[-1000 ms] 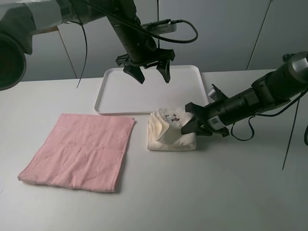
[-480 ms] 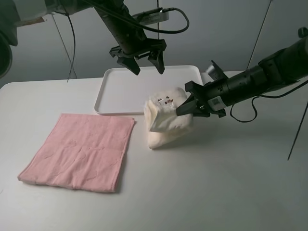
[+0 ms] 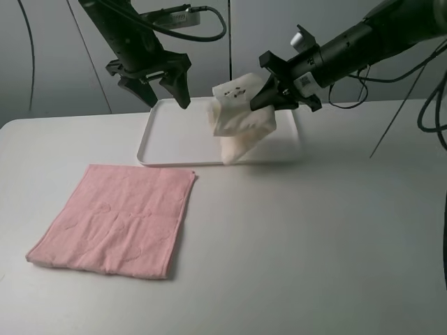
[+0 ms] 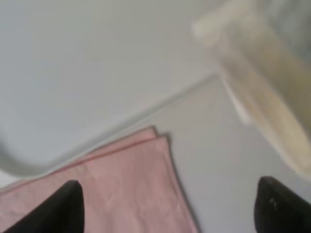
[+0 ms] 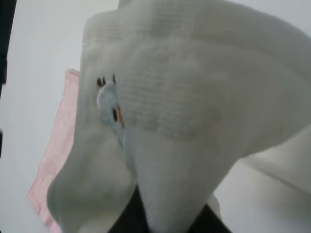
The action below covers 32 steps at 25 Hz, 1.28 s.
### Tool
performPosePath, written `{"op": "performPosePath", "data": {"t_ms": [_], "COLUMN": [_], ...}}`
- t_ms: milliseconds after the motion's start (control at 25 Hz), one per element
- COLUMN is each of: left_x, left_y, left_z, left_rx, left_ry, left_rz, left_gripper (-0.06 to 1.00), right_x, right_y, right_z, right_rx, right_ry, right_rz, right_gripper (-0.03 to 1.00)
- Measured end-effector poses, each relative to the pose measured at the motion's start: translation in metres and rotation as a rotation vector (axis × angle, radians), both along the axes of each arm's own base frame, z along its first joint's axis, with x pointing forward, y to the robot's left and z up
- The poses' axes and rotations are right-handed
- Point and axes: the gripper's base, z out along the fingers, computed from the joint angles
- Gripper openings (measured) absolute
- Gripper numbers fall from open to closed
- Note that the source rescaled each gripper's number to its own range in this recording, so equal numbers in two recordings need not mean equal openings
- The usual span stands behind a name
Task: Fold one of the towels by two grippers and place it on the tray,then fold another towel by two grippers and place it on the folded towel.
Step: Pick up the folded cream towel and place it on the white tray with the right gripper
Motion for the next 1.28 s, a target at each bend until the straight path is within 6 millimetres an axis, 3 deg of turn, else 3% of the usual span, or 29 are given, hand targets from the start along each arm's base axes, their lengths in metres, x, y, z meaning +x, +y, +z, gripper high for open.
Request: {"op": "performPosePath", "data": {"t_ms": [160,360,520,720,1000,1120,1280], "left_x": [-0.02,-0.038,-0.045,-0.046,-0.043,-0.043,-0.043], "left_y": [0.014,0.027,0.031,0.033,0.04,0.04,0.041], "left_z": [0.003,-0.021,-0.033,-0.035,-0.036,-0.036,-0.036], "left_rx": [0.009,0.04,0.055,0.078,0.111,0.117,0.12], "left_ry": [-0.004,0.014,0.027,0.02,0.005,0.004,0.005], "left_rz": [-0.023,-0.013,-0.009,-0.015,-0.019,-0.023,-0.028], "left_gripper": [0.83,0.89,0.9,0.9,0.9,0.9,0.9], "right_x": [0.027,0.058,0.079,0.092,0.095,0.096,0.097], "right_y": [0.008,0.018,0.027,0.046,0.052,0.049,0.045], "right_z": [0.006,0.025,0.025,-0.009,-0.086,-0.103,-0.109], "right_rx": [0.061,0.169,0.322,0.467,0.384,0.29,0.201], "right_ry": [0.006,-0.024,-0.007,0.074,0.114,0.073,0.033], "right_rz": [-0.01,-0.046,-0.09,-0.122,-0.125,-0.124,-0.111], "right_gripper": [0.09,0.09,0.09,0.09,0.09,0.09,0.09]}}
